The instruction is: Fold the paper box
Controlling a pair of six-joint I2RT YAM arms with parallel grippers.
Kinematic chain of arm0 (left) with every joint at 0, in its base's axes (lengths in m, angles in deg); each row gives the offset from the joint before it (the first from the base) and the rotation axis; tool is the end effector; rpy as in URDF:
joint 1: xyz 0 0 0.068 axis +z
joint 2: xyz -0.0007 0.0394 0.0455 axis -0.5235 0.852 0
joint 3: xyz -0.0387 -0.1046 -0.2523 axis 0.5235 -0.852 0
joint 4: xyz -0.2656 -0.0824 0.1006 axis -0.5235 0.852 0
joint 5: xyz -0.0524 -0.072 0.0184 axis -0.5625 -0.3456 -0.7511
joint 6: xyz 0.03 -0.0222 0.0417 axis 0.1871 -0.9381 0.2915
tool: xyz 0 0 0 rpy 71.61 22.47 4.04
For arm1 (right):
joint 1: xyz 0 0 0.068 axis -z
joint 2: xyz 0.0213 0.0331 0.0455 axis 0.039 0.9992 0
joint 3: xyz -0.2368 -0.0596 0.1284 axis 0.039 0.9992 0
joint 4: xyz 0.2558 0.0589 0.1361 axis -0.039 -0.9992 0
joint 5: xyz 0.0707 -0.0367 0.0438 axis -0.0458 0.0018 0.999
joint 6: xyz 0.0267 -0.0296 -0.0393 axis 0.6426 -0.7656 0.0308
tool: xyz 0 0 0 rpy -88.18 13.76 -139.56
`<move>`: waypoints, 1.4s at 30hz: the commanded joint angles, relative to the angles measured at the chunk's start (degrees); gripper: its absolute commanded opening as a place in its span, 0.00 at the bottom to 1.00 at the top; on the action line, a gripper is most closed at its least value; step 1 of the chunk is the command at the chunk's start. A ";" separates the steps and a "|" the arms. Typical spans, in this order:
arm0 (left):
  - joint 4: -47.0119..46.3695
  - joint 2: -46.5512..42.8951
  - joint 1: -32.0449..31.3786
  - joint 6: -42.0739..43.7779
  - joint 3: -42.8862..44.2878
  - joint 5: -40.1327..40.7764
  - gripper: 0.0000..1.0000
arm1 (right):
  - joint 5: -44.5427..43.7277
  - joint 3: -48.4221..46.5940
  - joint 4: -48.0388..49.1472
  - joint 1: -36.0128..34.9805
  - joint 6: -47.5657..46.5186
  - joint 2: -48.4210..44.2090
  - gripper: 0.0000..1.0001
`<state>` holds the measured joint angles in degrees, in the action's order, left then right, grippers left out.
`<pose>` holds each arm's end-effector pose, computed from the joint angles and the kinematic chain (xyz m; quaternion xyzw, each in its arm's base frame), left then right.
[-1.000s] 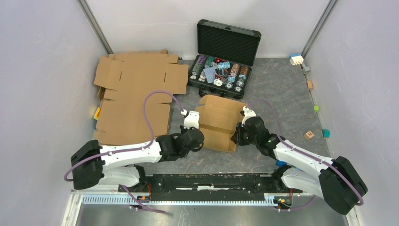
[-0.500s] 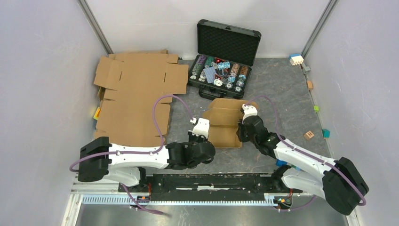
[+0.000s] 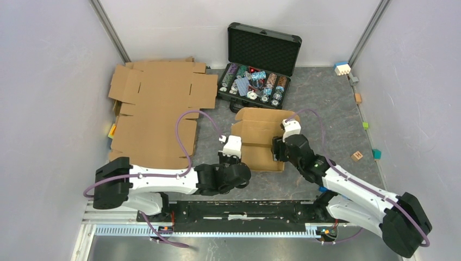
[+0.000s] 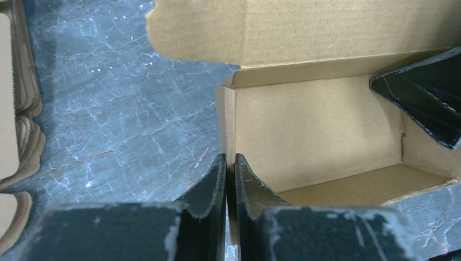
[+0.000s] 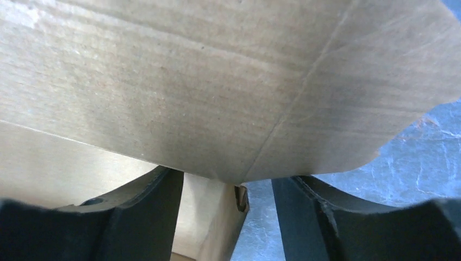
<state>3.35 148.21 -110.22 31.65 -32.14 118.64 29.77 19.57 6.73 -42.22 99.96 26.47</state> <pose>0.0897 -0.2865 0.2039 0.0787 0.8351 -0.0921 0.5366 0.1839 0.1388 0.1788 -0.0705 0.8827 0.1078 0.4519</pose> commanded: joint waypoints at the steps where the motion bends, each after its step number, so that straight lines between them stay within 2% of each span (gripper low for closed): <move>1: -0.67 1.44 0.51 -5.97 0.30 -0.37 0.13 | 4.54 0.34 2.94 0.26 -1.37 -3.19 0.74; 4: -0.45 2.61 0.99 -6.67 0.22 -0.84 0.14 | 5.40 0.32 1.93 0.35 -1.13 -4.06 0.87; 7: -1.83 3.36 2.66 -6.87 -0.70 -3.71 0.20 | 7.37 0.99 1.80 0.77 -0.52 -5.13 0.97; 11: -5.14 3.54 6.79 -5.12 -2.29 -11.87 0.36 | 11.04 3.90 4.21 2.15 0.44 -6.16 0.98; 14: -6.65 2.61 9.27 -3.72 -3.57 -17.66 0.45 | 12.44 5.11 4.65 3.23 0.59 -5.64 0.98; 19: -5.51 -2.84 11.00 -0.68 -5.92 -21.79 0.64 | 12.46 7.16 4.84 4.11 -1.30 -8.10 0.98; 26: -3.62 -11.43 20.01 2.72 -9.50 -34.58 0.68 | 13.29 9.89 8.00 5.18 -4.02 -14.32 0.98; 29: 0.11 -10.01 20.51 3.59 -6.22 -35.88 0.72 | 11.70 7.91 7.04 5.19 -5.10 -11.65 0.98; 34: 1.00 -4.62 20.81 3.64 -2.71 -37.60 0.76 | 12.90 5.25 7.47 5.23 -6.17 -4.17 0.98; 42: 3.51 1.37 21.61 2.77 0.33 -36.95 0.69 | 16.93 8.53 10.44 5.19 -5.08 -5.18 0.98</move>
<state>4.81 147.58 -89.04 33.16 -34.76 81.29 44.37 27.18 13.20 -37.30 94.99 23.17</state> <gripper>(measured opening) 0.704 0.979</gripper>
